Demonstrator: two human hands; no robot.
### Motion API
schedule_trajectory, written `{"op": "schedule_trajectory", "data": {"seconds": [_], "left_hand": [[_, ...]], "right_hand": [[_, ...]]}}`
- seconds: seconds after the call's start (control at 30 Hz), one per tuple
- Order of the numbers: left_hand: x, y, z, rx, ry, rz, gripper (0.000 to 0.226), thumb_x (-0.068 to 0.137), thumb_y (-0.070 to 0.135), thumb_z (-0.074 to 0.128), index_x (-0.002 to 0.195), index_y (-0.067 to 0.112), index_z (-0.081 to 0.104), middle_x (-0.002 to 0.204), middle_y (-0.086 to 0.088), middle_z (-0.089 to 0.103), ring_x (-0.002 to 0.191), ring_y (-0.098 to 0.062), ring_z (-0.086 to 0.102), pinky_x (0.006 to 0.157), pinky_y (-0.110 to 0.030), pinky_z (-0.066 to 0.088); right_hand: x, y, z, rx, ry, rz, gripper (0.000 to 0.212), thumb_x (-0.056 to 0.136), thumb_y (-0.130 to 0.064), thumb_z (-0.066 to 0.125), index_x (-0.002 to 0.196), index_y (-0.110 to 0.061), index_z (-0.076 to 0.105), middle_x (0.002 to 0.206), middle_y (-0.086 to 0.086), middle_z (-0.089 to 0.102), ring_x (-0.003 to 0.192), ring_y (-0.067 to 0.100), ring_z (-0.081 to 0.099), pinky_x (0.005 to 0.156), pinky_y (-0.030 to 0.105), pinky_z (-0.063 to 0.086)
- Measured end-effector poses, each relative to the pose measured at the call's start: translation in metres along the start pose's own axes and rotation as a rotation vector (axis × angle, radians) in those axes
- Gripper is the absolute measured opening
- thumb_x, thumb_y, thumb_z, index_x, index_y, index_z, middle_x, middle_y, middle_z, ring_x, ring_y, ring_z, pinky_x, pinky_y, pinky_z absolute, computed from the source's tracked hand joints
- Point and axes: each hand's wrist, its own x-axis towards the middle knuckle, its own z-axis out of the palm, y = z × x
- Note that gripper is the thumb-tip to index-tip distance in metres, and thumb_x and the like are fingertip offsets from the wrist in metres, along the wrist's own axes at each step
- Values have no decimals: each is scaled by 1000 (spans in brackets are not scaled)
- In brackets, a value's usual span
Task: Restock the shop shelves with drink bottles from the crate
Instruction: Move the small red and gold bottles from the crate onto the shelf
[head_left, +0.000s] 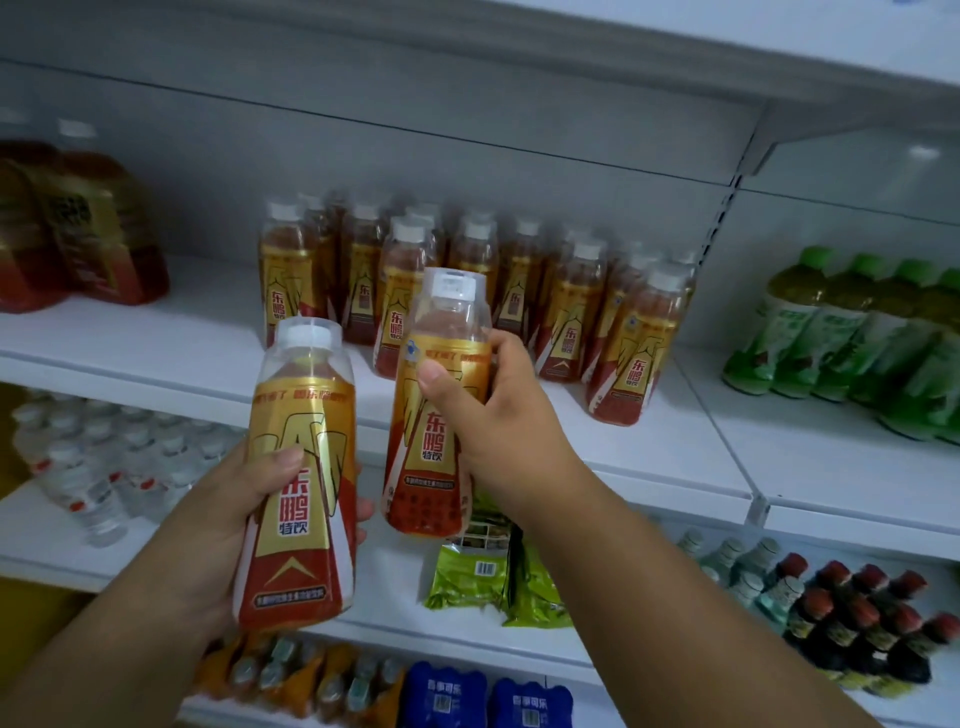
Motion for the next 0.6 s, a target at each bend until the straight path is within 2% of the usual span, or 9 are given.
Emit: {"op": "schedule_trajectory", "data": {"seconds": [0.13, 0.33, 0.5, 0.6], "left_hand": [[-2, 4, 11, 52, 1, 29, 30, 105, -1, 28, 80, 3, 45, 33, -12, 52, 24, -11, 52, 26, -20, 39], [-2, 4, 24, 189, -14, 56, 33, 104, -6, 30, 74, 2, 40, 27, -8, 45, 20, -6, 45, 27, -16, 37], [-6, 2, 20, 89, -48, 45, 32, 104, -6, 26, 79, 3, 44, 31, -11, 49, 23, -8, 49, 27, -19, 39], [-6, -1, 15, 106, -36, 69, 33, 104, -7, 28, 77, 3, 43, 29, -9, 47, 21, -8, 48, 27, -17, 37]], "right_hand": [[2, 4, -16, 5, 62, -14, 51, 91, -46, 68, 134, -33, 44, 108, -12, 72, 98, 5, 71, 91, 43, 59], [11, 15, -41, -26, 161, -11, 51, 88, -46, 72, 132, -36, 46, 107, -14, 72, 101, 7, 71, 92, 46, 59], [46, 18, -38, -69, 172, -23, 51, 86, -35, 77, 128, -34, 49, 111, -9, 70, 104, 9, 69, 94, 45, 58], [72, 22, -31, -70, 180, -17, 54, 83, -31, 81, 126, -34, 49, 112, -8, 68, 104, 13, 68, 93, 48, 58]]}}
